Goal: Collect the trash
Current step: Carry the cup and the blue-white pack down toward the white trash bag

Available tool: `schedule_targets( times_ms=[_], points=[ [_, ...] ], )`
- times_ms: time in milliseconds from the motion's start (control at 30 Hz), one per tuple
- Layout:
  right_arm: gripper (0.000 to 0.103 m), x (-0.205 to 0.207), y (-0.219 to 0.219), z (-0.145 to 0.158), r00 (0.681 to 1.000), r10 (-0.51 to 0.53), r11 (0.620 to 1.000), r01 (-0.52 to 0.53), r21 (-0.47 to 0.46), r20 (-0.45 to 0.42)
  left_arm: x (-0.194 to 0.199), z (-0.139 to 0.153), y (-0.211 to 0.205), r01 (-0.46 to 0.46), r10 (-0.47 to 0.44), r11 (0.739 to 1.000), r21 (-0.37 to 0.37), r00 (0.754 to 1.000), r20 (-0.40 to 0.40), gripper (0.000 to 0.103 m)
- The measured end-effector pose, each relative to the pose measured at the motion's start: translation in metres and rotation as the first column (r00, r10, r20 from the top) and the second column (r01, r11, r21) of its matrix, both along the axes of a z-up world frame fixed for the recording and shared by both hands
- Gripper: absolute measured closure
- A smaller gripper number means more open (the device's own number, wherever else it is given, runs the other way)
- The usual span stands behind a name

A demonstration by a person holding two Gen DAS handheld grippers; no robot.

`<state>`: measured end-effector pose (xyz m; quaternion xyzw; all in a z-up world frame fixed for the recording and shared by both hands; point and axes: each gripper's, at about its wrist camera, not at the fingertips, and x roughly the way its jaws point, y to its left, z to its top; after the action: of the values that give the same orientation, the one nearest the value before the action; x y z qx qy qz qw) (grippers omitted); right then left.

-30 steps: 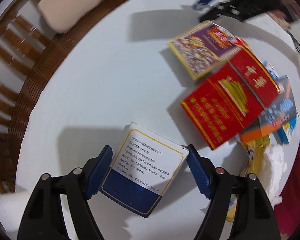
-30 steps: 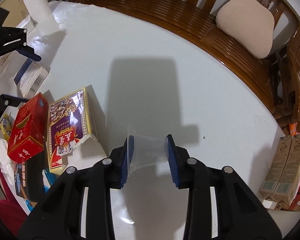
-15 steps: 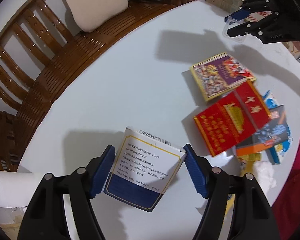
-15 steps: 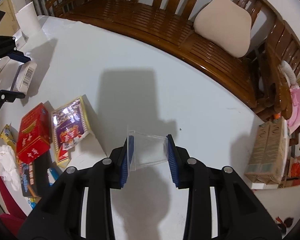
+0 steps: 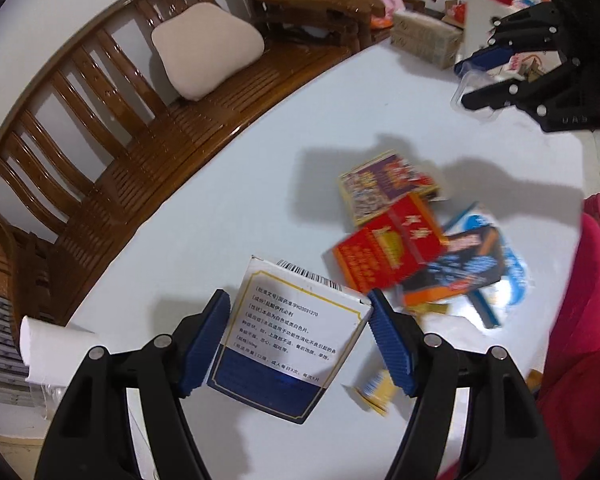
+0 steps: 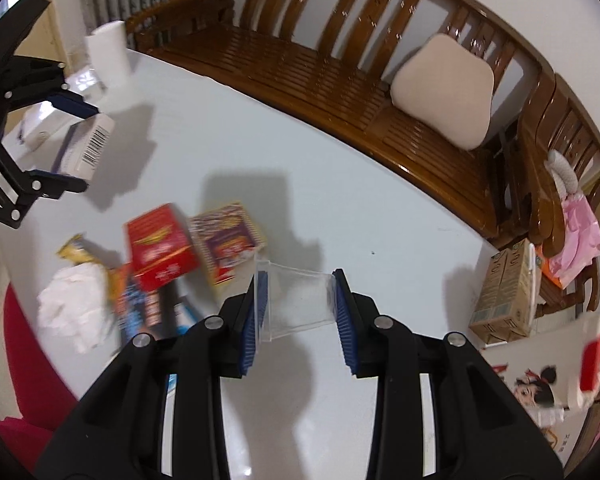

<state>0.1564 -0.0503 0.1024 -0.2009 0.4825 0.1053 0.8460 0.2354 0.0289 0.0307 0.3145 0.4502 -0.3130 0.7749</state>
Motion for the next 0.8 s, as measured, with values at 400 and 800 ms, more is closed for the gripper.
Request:
schedule_targets(
  times_ms=[400,800],
  points=[
    [0.069,-0.095,0.048,0.023,0.993,0.117,0.993,-0.118,0.008,0.030,-0.084,0.016,0.001,0.048,-0.048,0.999,0.007,0.999,0.018,0.035],
    [0.069,-0.157,0.078,0.013,0.980,0.198,0.980,-0.198,0.017,0.014,-0.145,0.007,-0.003,0.097,-0.098,0.995,-0.027,0.995,-0.017,0.035]
  ],
)
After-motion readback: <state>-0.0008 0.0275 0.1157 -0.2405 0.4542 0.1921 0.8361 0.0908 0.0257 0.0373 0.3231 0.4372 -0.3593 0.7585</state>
